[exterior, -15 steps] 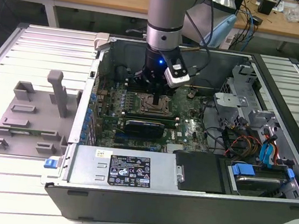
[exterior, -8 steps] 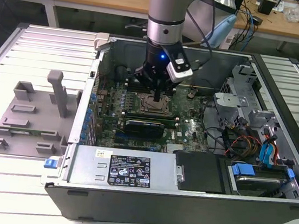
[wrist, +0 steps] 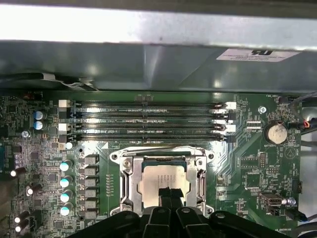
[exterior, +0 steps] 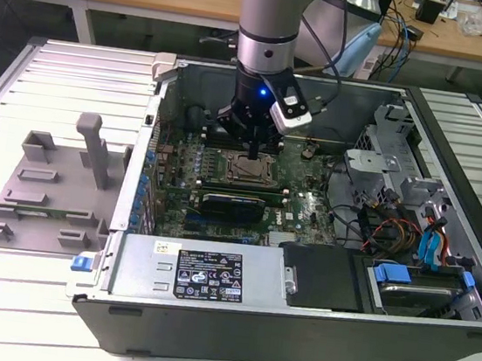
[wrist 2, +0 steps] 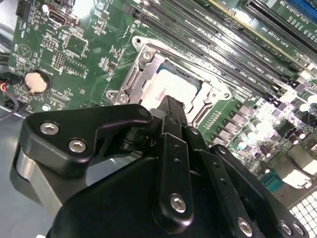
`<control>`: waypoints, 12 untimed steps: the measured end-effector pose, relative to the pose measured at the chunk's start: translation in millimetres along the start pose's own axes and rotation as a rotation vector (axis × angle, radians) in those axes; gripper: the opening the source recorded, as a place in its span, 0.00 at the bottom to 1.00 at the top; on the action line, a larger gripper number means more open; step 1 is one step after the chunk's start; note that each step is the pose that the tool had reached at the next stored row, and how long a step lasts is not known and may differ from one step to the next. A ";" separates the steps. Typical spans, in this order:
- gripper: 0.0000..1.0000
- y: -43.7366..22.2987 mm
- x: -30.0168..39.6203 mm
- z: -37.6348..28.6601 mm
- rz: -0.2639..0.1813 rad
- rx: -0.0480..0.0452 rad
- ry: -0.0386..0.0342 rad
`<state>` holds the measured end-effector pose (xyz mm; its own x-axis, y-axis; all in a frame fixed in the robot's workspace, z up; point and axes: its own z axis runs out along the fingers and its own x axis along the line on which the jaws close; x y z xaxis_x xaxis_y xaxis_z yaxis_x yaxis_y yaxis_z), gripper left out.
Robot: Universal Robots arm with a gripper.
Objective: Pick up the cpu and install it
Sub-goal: 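Install the first cpu locking lever, then install the second cpu locking lever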
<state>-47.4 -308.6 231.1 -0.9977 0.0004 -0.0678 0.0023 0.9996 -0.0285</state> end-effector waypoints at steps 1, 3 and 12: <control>0.11 0.0 -0.1 0.0 0.000 0.0006 0.0026; 0.11 0.0 -0.1 0.0 0.000 0.0006 0.0034; 0.11 0.0 -0.1 0.0 0.000 0.0005 0.0051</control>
<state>-47.3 -308.5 231.1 -0.9980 0.0005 -0.0628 0.0023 0.9996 -0.0291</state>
